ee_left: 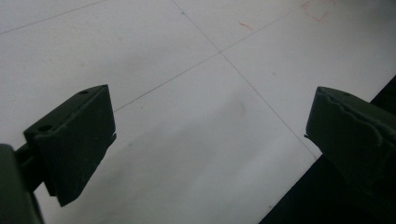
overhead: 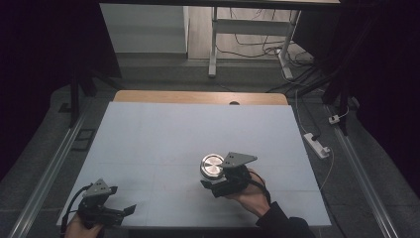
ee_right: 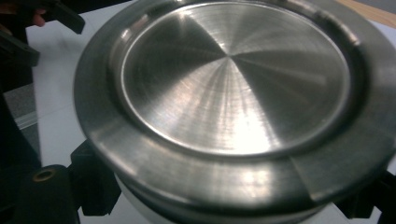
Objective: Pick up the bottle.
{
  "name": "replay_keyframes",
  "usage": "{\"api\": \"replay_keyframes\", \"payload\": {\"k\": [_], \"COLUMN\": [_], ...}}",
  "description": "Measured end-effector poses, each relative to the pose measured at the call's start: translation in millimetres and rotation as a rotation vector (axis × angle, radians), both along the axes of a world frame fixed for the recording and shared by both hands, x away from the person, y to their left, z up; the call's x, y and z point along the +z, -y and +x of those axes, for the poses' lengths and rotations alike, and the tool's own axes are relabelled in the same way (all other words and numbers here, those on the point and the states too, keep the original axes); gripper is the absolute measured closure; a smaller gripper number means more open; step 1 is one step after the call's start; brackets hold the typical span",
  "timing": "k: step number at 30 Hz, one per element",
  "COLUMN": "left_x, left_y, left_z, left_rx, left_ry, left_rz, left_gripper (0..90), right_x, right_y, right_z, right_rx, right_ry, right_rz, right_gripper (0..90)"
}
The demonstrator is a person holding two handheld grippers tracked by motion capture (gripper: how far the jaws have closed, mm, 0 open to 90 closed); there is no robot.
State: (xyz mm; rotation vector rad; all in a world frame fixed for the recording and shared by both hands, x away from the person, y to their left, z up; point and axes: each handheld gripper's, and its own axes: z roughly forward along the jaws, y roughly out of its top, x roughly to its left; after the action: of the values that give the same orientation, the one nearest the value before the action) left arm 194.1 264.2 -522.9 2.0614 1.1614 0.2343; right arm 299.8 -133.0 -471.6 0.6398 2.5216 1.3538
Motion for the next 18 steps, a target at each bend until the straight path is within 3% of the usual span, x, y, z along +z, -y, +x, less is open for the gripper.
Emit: {"api": "replay_keyframes", "payload": {"k": [18], "left_x": [-0.3], "left_y": [0.3], "left_z": [1.0], "left_rx": [-0.001], "left_ry": [-0.008], "left_rz": [-0.001], "left_gripper": [2.2], "right_x": [-1.0], "right_y": [-15.3], "right_z": [-22.4], "right_rx": [0.075], "right_ry": [-0.006], "right_rz": [-0.003], "right_gripper": [14.5]}}
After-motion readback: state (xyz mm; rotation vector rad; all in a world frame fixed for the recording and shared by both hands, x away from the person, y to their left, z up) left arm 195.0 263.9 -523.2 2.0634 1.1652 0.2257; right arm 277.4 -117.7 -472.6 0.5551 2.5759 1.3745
